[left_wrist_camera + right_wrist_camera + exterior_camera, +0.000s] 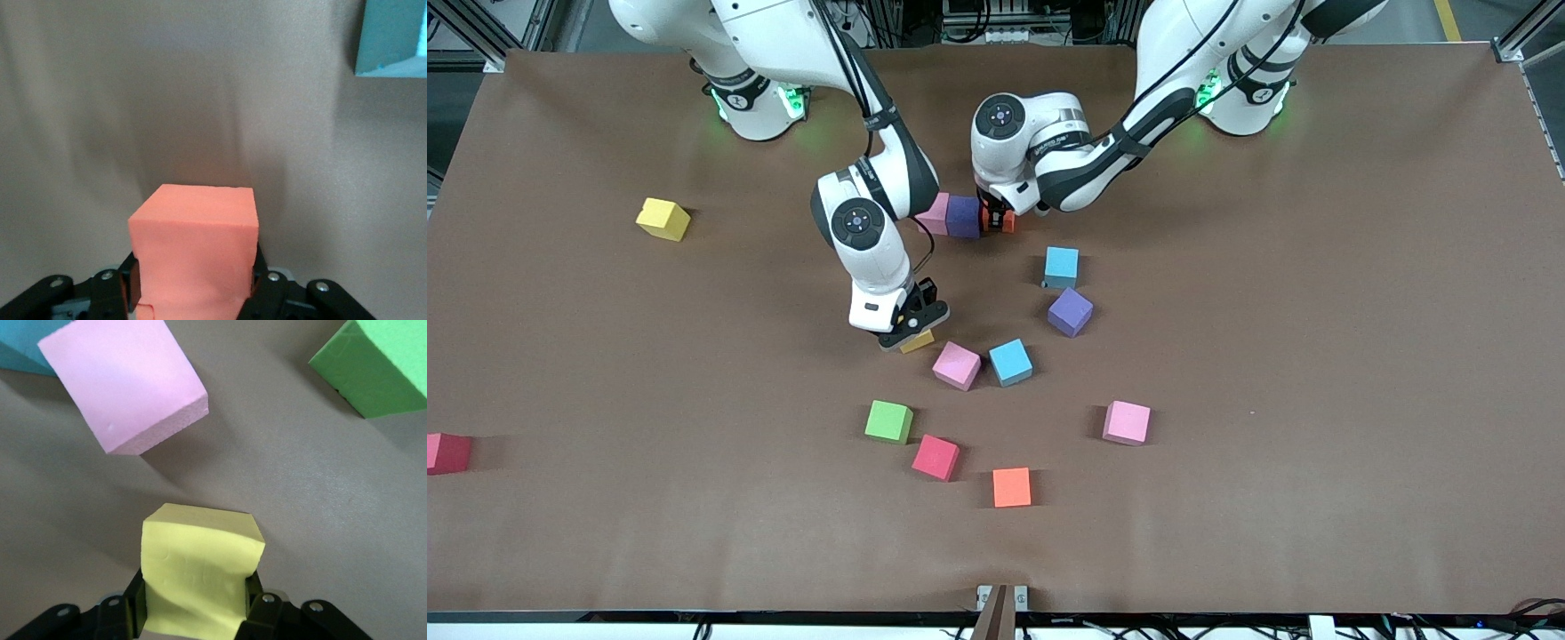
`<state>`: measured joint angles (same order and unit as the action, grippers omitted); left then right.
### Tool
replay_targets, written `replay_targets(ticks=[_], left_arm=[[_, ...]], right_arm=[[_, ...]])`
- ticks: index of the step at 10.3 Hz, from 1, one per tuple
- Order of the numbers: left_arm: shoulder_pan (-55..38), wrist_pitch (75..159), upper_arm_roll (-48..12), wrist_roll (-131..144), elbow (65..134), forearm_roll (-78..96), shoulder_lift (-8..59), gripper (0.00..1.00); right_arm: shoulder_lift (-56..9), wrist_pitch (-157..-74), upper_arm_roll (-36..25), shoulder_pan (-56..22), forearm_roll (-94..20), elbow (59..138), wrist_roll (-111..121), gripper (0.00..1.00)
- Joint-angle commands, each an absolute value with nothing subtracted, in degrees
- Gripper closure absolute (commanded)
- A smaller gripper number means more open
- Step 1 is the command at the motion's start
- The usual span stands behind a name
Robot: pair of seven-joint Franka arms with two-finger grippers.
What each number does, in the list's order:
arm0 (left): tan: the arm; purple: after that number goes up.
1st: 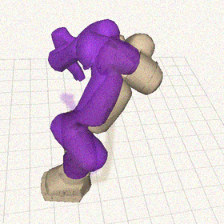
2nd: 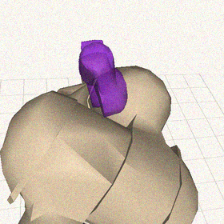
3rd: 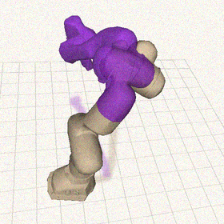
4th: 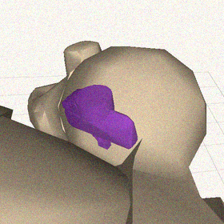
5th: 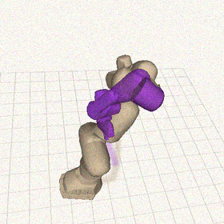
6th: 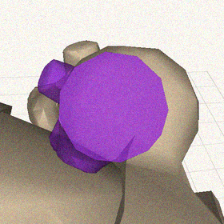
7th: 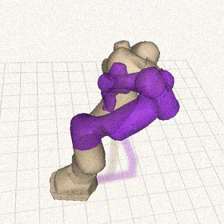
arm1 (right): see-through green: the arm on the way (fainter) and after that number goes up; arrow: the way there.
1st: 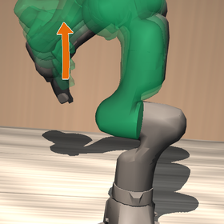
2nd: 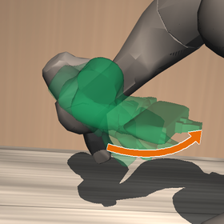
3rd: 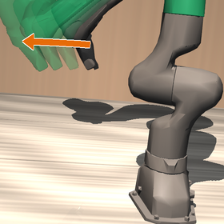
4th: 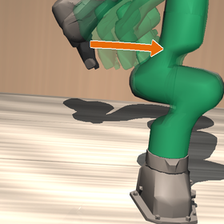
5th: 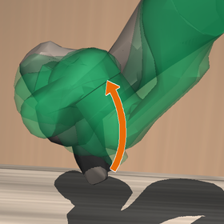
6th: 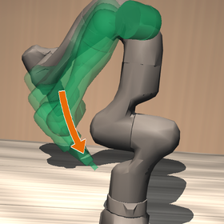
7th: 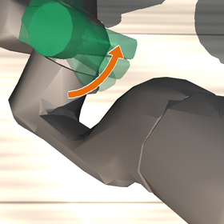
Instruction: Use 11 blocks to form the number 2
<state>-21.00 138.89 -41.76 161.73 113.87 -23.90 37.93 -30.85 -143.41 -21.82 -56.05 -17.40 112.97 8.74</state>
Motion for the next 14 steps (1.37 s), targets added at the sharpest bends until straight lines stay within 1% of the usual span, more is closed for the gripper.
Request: replay_targets(ticks=[1, 6, 9, 13, 14], left_arm=[[-22.8, 139.7, -41.2, 179.0, 113.6, -27.5, 37.9, 1.0], [-23.3, 139.7, -40.5, 179.0, 112.3, -27.5, 37.9, 1.0], [-25.0, 139.7, -39.0, 179.0, 111.7, -27.5, 38.1, 1.0], [-25.2, 139.7, -38.8, 178.8, 110.7, -27.6, 39.0, 1.0], [-25.1, 139.7, -38.8, 177.6, 110.8, -28.6, 39.0, 0.85]], right_arm=[[-30.7, -141.5, -21.7, -56.2, -18.5, 111.8, 9.8, 1.0], [-30.4, -139.4, -21.6, -56.5, -18.5, 110.7, 8.5, 1.0], [-30.3, -139.3, -21.3, -56.5, -18.5, 110.5, 8.5, 1.0], [-30.3, -139.4, -21.4, -56.4, -18.5, 110.5, 8.6, 1.0], [-30.4, -139.4, -21.4, -56.4, -18.5, 110.5, 8.6, 1.0]])
